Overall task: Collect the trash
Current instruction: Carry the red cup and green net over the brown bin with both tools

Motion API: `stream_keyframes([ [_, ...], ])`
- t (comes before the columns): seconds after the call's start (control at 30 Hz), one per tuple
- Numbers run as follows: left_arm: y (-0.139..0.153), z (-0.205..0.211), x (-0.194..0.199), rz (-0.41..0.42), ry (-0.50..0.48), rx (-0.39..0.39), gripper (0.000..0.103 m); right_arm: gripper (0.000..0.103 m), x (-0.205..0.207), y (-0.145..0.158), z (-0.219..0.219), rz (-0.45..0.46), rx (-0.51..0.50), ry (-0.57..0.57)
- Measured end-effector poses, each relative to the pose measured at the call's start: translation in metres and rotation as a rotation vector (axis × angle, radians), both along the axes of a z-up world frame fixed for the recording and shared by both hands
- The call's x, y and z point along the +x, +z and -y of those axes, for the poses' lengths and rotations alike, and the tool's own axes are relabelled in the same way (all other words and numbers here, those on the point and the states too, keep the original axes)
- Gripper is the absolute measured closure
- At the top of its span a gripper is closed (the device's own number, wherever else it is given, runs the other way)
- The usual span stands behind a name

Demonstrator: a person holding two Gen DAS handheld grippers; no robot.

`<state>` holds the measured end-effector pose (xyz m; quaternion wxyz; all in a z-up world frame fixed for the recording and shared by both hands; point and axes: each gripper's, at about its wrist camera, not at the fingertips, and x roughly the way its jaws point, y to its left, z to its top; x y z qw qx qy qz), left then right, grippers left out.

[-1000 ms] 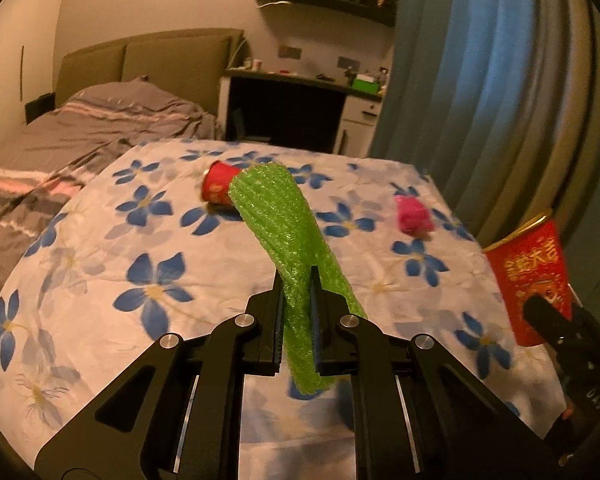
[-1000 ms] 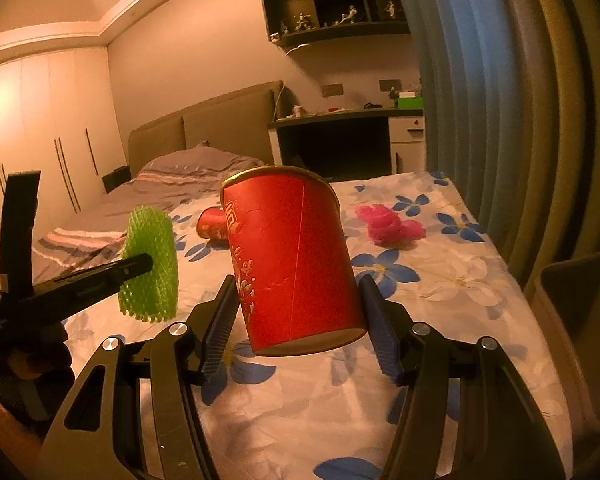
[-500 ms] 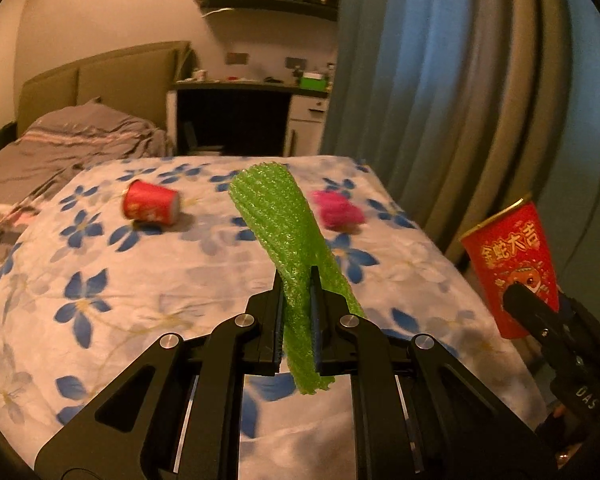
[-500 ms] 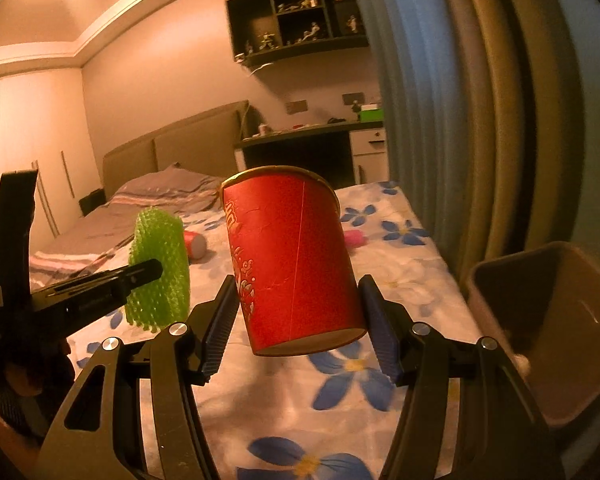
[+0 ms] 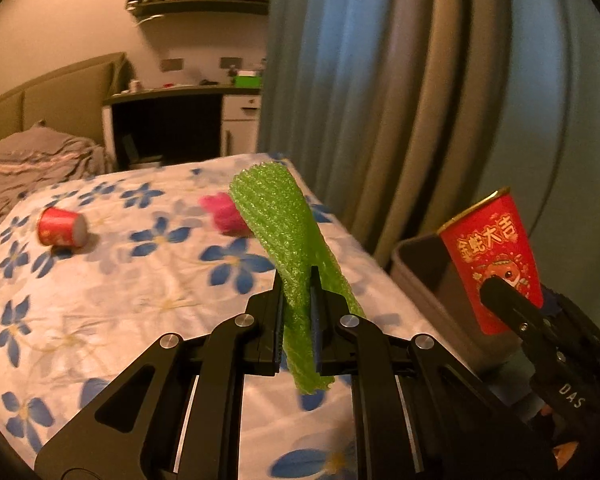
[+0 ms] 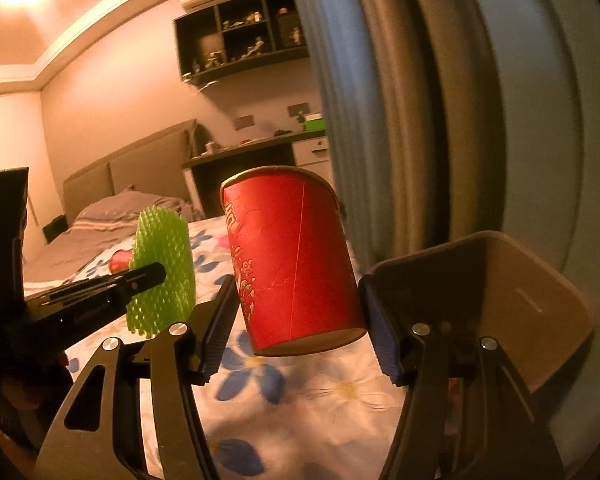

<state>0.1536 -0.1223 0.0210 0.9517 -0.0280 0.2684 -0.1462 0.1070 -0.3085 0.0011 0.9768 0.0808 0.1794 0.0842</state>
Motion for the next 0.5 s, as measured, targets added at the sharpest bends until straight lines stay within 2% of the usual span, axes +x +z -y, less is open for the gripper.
stream_keyframes([
  [0.27,-0.003,0.06,0.007,0.015,-0.127,0.002,0.093,0.043,-0.004,-0.005,0.047,0.009,0.014,-0.111],
  [0.5,-0.012,0.117,0.022,-0.004,-0.253,-0.019,0.093,0.043,-0.004,-0.005,0.077,0.028,0.005,-0.19],
])
